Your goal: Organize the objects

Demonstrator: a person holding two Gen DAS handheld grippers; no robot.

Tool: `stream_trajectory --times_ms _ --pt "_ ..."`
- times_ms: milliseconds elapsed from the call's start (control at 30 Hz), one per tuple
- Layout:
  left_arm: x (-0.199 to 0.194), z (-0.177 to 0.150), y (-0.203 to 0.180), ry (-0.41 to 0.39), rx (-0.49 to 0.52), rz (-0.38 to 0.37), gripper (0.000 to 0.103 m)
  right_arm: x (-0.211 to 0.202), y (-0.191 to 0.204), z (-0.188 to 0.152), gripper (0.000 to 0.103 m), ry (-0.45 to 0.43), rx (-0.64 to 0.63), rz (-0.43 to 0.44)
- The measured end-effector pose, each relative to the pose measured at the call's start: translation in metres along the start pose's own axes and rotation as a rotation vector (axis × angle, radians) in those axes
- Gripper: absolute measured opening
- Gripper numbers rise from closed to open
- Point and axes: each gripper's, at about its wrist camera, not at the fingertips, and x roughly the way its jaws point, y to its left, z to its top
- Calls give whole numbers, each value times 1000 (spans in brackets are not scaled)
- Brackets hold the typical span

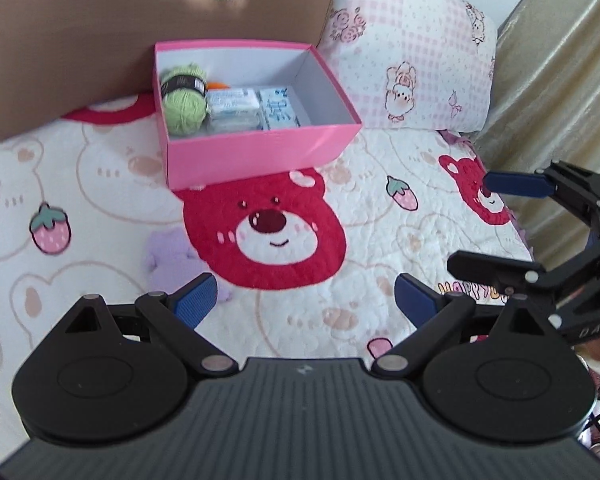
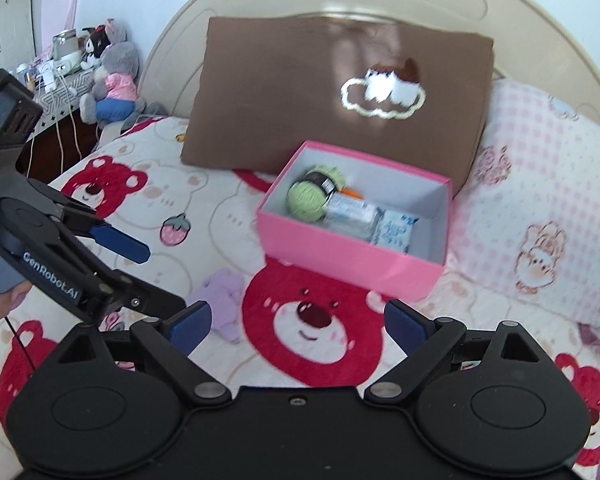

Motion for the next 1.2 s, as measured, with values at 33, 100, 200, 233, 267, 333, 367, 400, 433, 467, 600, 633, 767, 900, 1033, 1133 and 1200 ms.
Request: stream_trajectory --times_ms 33,100,200,233,267,333,367,400,433,467,600,633,767,900,1033,1133,1200 --pt "1 -2 3 5 -4 -1 96 3 2 -2 95 5 1 6" --pt "4 -7 11 15 -18 5 96 7 6 -5 95 8 1 15" --pt "8 -13 24 29 -40 13 96 14 11 -8 95 16 -4 31" --pt "10 -15 28 34 -42 16 96 17 13 -9 95 23 -10 32" --pt "12 -15 32 34 -49 24 96 18 16 -9 95 27 -19 37" --pt "16 -15 39 36 -54 33 95 22 19 -9 95 28 -36 53" --pt "17 -16 42 34 -60 36 95 25 21 -10 95 31 -46 62" --pt "18 -16 46 34 -65 36 95 28 23 -10 95 34 -52 69" --pt "19 -17 50 36 -69 36 95 31 25 -11 95 38 -56 76" --pt "21 -18 53 37 -73 38 95 35 26 -12 95 44 -60 87" --pt "29 -23 66 35 -84 45 94 53 35 -20 95 55 -84 111" --pt "32 -24 69 41 -87 41 93 59 37 -23 95 56 -91 105" --pt "46 -29 83 65 -128 40 92 84 42 -30 95 49 -125 68" --pt "56 -34 93 67 -139 54 91 109 49 -40 94 22 -159 85" --pt "61 -39 98 23 -110 64 85 132 57 -47 92 -5 -194 124" --pt "66 -42 101 14 -117 86 78 148 62 -49 90 12 -194 158" --pt "69 -43 106 10 -135 81 78 158 65 -50 87 16 -204 168"
